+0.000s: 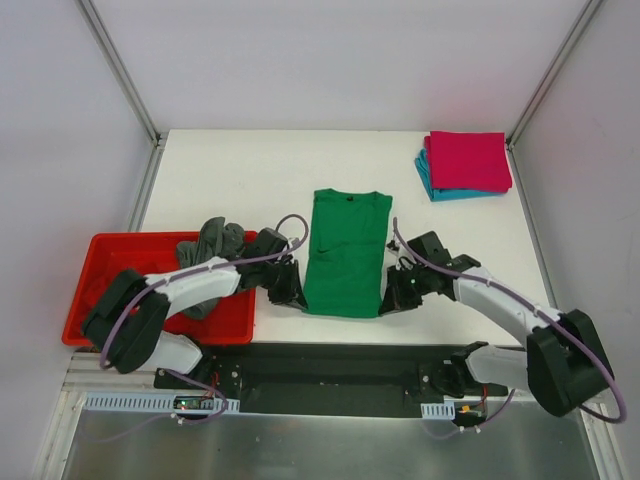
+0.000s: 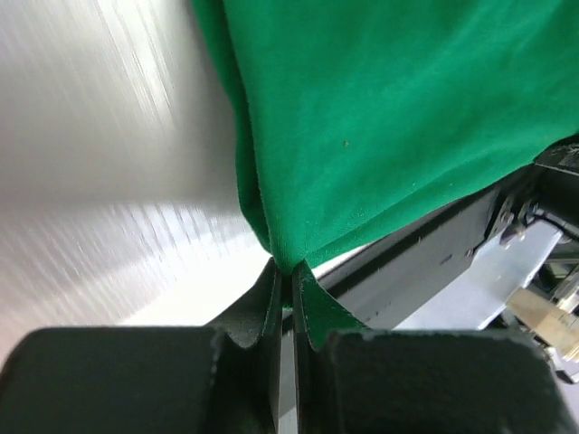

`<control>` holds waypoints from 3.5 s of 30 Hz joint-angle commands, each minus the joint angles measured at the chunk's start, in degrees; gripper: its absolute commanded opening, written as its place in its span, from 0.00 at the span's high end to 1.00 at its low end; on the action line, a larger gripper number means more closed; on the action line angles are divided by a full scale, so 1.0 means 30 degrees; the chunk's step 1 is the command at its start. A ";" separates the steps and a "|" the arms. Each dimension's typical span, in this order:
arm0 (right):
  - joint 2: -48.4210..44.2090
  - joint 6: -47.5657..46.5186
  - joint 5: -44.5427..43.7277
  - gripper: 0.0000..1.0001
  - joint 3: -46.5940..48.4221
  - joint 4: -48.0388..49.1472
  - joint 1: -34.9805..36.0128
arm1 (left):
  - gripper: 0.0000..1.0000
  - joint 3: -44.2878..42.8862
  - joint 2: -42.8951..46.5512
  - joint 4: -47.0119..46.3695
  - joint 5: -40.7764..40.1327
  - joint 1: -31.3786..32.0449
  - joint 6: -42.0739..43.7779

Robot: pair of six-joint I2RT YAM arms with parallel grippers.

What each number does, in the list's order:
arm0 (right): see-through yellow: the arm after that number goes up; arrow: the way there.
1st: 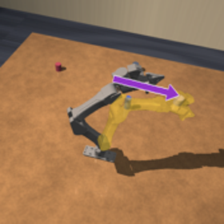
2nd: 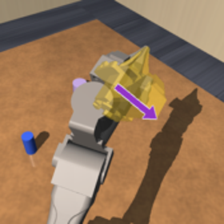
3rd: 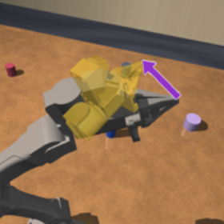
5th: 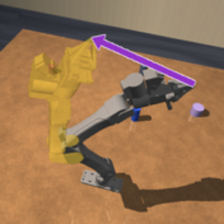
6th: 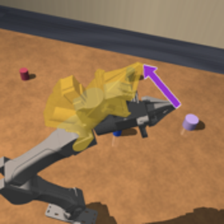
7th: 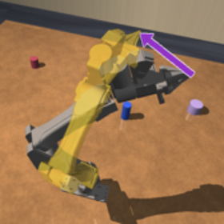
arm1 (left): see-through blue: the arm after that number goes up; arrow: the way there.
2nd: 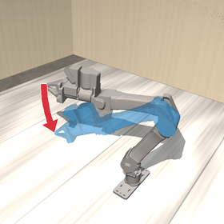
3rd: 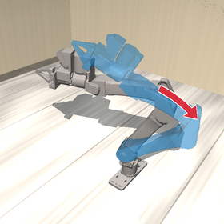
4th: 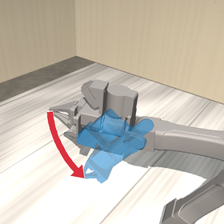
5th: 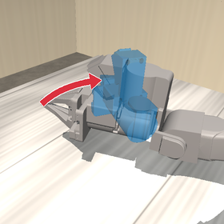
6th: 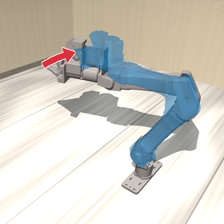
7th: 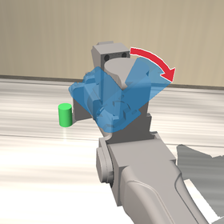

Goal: Fold and stack the t-shirts
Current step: Grab one side of the 2/3 rectangular tshirt with both arms, then fold the long partially folded tshirt into a neat square

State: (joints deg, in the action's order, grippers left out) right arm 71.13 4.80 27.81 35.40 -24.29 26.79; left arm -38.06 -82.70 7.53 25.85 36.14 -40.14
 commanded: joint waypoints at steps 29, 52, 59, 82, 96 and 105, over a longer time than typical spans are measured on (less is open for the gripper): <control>-1.0090 0.4703 0.1809 0.99 0.1939 -0.6137 0.5957 | 1.00 -0.1400 1.1752 0.5723 -0.4920 0.1781 -0.0419; -0.4934 0.1184 -0.3151 0.99 0.4373 -0.4649 -0.2686 | 1.00 -1.0627 -0.1082 0.4111 -0.6419 -0.0239 0.1515; -0.2941 0.1038 -0.1713 0.99 0.3993 -0.3505 -0.4620 | 1.00 -1.2738 -0.4363 0.4111 -0.5278 -0.0796 0.1953; 0.1984 -0.0163 -0.3676 0.59 0.4430 -0.0279 -0.7845 | 0.01 -1.7370 -0.9995 0.4608 -0.4018 -0.0855 0.2217; -0.2945 0.3967 0.3854 0.04 0.1265 0.5019 -0.3485 | 0.01 -0.9379 -0.2467 0.1627 -0.1236 0.1341 0.1575; 0.6452 0.3527 0.5286 0.04 0.5831 0.7509 -0.2862 | 0.01 -0.5331 -0.3634 -0.2422 0.0526 0.1459 0.1309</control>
State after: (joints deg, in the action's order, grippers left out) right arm 79.64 15.81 38.81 45.39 -8.05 19.35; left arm -56.95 -90.78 7.40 23.51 40.60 -35.92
